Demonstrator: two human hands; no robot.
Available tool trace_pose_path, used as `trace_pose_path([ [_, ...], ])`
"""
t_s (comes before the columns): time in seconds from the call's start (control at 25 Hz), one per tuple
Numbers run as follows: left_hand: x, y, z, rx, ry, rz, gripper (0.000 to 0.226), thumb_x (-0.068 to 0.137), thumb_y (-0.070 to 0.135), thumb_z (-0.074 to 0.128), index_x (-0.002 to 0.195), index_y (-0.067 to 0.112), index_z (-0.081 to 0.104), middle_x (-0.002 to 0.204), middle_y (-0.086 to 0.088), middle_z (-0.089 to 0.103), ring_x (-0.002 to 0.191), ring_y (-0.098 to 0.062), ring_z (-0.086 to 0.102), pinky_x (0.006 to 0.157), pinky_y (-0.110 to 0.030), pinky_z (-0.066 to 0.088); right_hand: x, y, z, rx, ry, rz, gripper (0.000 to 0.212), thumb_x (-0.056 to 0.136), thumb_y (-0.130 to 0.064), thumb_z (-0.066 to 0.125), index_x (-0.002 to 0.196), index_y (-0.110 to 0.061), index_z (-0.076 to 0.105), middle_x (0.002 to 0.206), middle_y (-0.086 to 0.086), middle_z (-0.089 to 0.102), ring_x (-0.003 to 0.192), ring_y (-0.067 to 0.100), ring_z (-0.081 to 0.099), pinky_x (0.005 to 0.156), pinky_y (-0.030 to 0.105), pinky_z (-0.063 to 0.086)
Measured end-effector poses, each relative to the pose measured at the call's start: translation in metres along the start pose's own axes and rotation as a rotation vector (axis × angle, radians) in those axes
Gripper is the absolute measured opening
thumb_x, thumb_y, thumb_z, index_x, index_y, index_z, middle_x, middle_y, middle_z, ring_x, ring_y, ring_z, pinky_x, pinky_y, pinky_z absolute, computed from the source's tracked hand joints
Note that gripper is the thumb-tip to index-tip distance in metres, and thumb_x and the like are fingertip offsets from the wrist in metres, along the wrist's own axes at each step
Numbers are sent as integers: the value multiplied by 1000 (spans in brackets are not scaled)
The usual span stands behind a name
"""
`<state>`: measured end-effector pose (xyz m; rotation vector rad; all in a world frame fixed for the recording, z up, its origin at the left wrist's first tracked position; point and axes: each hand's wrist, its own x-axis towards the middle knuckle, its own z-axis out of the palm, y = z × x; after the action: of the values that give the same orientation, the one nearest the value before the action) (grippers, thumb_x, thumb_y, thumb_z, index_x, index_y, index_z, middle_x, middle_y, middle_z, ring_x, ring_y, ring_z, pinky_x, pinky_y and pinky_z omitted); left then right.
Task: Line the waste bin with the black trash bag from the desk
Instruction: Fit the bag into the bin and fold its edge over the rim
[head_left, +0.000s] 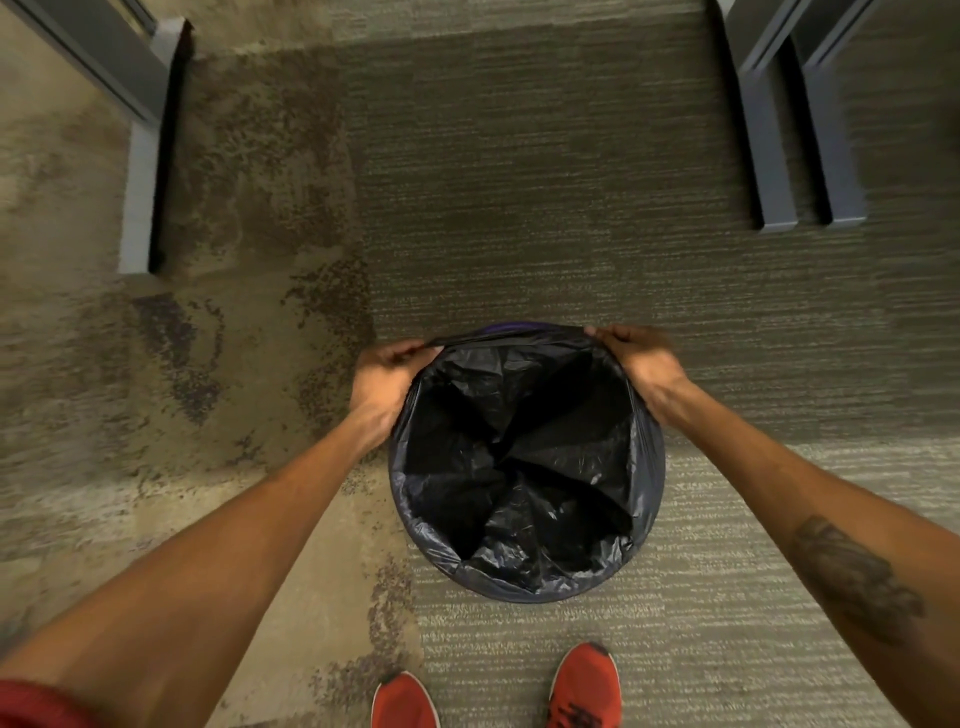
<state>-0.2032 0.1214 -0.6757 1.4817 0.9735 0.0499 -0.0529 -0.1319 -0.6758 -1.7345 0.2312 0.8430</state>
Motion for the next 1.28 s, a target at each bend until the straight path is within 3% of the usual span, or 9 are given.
trace_pose_path([
  [0.12, 7, 3, 2, 98, -23, 85, 22, 85, 15, 79, 106, 10, 77, 88, 4, 77, 75, -6, 71, 80, -20, 57, 3, -3, 0, -2, 10, 14, 19, 95, -24, 69, 96, -8, 78, 77, 1, 79, 64, 9, 74, 56, 14, 54],
  [0.32, 10, 2, 6, 72, -51, 125, 7, 86, 21, 78, 82, 27, 76, 69, 21, 76, 64, 6, 68, 63, -8, 50, 4, -3, -3, 34, 10, 65, 12, 95, -19, 69, 94, -11, 78, 75, 0, 79, 62, 9, 74, 53, 15, 55],
  [0.44, 9, 5, 13, -49, -26, 33, 3, 88, 19, 76, 87, 17, 77, 76, 10, 78, 70, -2, 72, 71, -15, 54, 4, -7, -2, 33, -4, 122, 13, 94, -19, 71, 97, -9, 79, 85, 9, 80, 71, 19, 77, 59, 22, 60],
  [0.56, 7, 9, 18, -212, -32, -146, 27, 90, 16, 73, 109, -3, 73, 99, -11, 77, 86, -20, 74, 78, -27, 60, 4, -9, -1, 31, -8, 160, 23, 92, -20, 73, 108, -3, 76, 92, 11, 79, 74, 23, 76, 62, 27, 61],
  [0.68, 5, 11, 15, -236, -119, -323, 22, 96, 14, 66, 109, -3, 70, 93, -13, 75, 70, -20, 76, 58, -28, 62, 3, -9, -2, -16, -8, 259, 31, 91, -27, 73, 107, -1, 75, 97, 13, 76, 79, 27, 72, 75, 39, 63],
  [0.76, 5, 11, 10, -117, -194, -414, 18, 99, 18, 61, 93, 4, 71, 83, -10, 73, 64, -21, 74, 55, -30, 60, 2, -8, -5, -4, -48, 342, 27, 92, -31, 72, 92, -4, 75, 83, 10, 78, 68, 25, 74, 61, 35, 63],
  [0.92, 3, -12, -8, 101, -138, -505, 22, 98, 20, 61, 84, 7, 73, 105, -20, 75, 89, -31, 71, 85, -44, 62, 0, 0, -11, 85, -101, 396, 28, 92, -35, 72, 81, -9, 74, 66, 6, 77, 51, 19, 73, 41, 27, 55],
  [1.04, -19, -35, -23, -85, -212, -510, 33, 99, 34, 58, 107, 7, 75, 118, -20, 74, 99, -31, 74, 81, -39, 63, -5, 19, -27, 173, -16, 352, 33, 90, -39, 73, 99, -8, 77, 84, 9, 81, 70, 22, 78, 59, 32, 62],
  [1.28, -88, -84, -31, -555, -177, -614, 52, 101, 48, 46, 135, 11, 60, 132, -18, 68, 122, -35, 64, 100, -53, 51, -60, 80, -60, 605, -196, 278, 39, 102, -31, 56, 132, -9, 64, 116, 9, 75, 103, 21, 73, 89, 41, 62],
])
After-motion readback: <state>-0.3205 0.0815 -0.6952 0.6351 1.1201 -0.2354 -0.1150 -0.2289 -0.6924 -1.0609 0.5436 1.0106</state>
